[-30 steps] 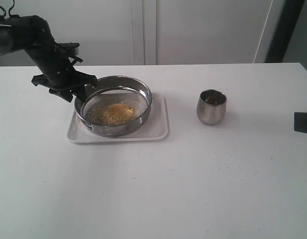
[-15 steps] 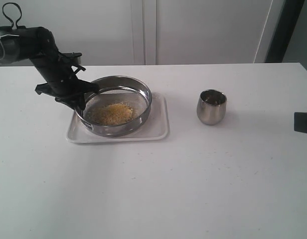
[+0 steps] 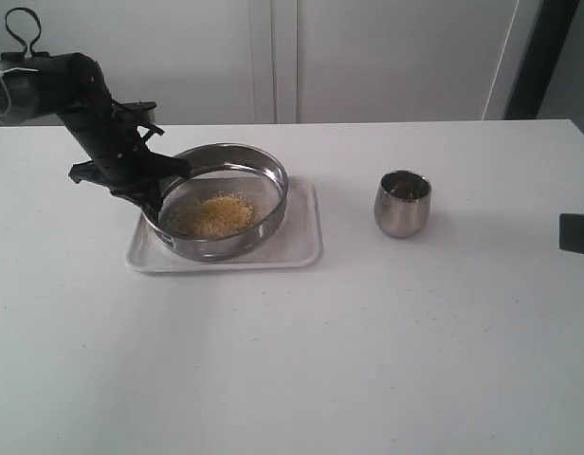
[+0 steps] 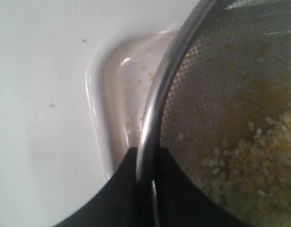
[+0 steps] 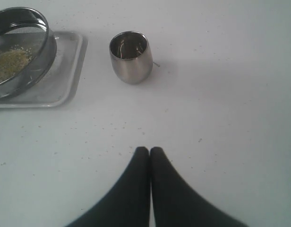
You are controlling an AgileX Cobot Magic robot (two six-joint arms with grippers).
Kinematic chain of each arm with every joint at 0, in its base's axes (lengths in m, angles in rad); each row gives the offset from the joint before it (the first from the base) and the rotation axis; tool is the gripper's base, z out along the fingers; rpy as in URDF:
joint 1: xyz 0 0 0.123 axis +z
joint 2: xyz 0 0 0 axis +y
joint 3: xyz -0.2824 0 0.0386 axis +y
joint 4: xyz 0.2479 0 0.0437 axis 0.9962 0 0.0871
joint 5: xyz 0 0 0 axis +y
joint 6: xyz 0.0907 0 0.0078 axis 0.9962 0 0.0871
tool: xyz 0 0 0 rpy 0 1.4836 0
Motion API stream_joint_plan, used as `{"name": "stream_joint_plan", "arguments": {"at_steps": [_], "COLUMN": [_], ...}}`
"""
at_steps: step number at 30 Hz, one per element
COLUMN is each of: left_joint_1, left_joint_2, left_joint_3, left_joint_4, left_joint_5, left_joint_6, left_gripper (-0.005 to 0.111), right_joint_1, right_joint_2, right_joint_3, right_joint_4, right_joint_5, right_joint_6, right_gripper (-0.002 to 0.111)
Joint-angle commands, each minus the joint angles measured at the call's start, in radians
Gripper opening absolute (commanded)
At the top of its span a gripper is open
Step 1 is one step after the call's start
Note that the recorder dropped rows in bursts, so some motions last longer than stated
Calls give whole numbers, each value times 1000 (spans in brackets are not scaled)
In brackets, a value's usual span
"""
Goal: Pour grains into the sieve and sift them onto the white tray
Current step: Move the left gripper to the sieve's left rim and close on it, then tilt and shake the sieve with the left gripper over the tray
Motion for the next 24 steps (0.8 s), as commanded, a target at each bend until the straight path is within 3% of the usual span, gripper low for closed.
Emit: {"name": "stream_joint_plan", "arguments": {"at_steps": [1, 24], "left_joint_1": [-4, -2], "left_joint_2": [18, -35], "left_joint_3": [-2, -83], "left_joint_4": [-10, -8], "left_joint_5": [45, 118], "left_joint_6": [-1, -55], "left_gripper": [0, 0], "right_joint_1": [-6, -6], "right_joint_2": [-6, -6], "right_joint_3": [4, 4], "right_joint_4": [-8, -8], "right_joint_5": [-3, -3], "right_joint_6": [-7, -7], "right_gripper": [0, 0]}}
